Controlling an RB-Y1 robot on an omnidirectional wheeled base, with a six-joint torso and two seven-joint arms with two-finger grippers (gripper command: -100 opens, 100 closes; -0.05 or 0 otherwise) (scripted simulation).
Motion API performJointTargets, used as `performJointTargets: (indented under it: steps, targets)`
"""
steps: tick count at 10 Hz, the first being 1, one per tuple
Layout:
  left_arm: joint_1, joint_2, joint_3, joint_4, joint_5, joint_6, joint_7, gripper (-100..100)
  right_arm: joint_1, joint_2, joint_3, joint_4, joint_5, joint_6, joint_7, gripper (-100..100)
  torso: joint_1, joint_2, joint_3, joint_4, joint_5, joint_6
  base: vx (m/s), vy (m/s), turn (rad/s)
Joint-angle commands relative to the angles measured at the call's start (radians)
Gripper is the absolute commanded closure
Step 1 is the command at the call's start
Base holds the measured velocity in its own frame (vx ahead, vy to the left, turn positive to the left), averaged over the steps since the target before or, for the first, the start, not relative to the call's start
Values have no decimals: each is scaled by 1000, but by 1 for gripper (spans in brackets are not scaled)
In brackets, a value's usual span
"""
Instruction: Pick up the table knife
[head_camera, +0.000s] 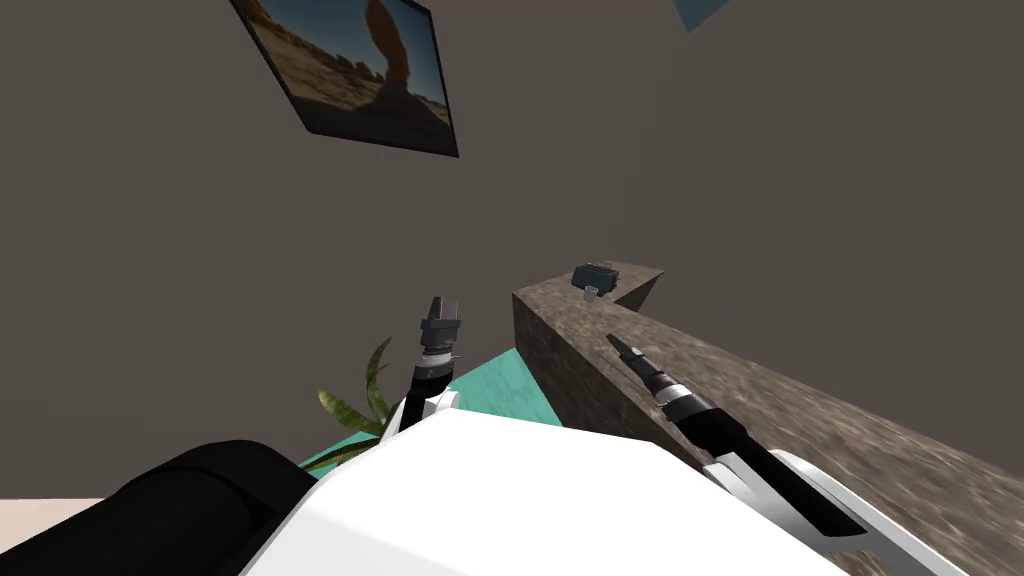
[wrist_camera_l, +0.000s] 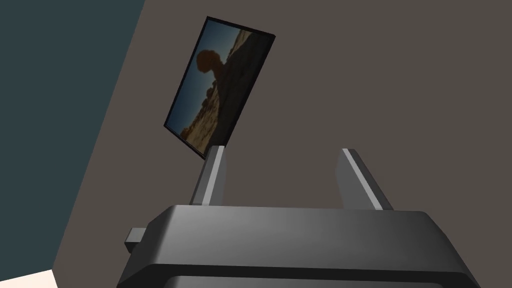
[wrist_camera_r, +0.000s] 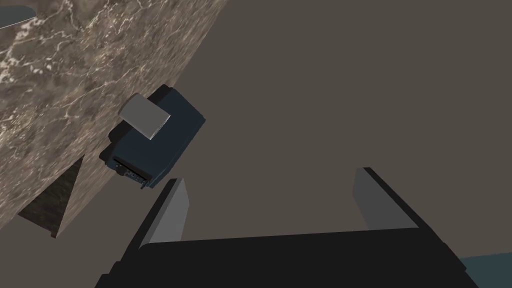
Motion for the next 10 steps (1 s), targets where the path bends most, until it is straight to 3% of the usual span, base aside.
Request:
performJointTargets:
  steps: [1,6,7,9,10]
  targets:
    - [0,0,0,0,0,0,0,0,6,-37,6,8,2,9,10,-100,0,0,0,0,0,0,-24,-50,88]
    - [0,0,0,0,0,0,0,0,-16,-184,72,27,33,115,38,-100,0,0,0,0,0,0,-32,-64,204]
    - [0,0,0,0,0,0,0,0,-16,-197,72,27,33,115,38,-100,-1,0,0,0,0,0,-36,-75,92]
    - [0,0,0,0,0,0,0,0,-37,-259,117,38,60,165,38,-100,0,1,0,0,0,0,-55,-76,255]
    - [0,0,0,0,0,0,0,0,-37,-270,117,38,60,165,38,-100,-2,1,0,0,-1,0,-39,-78,73]
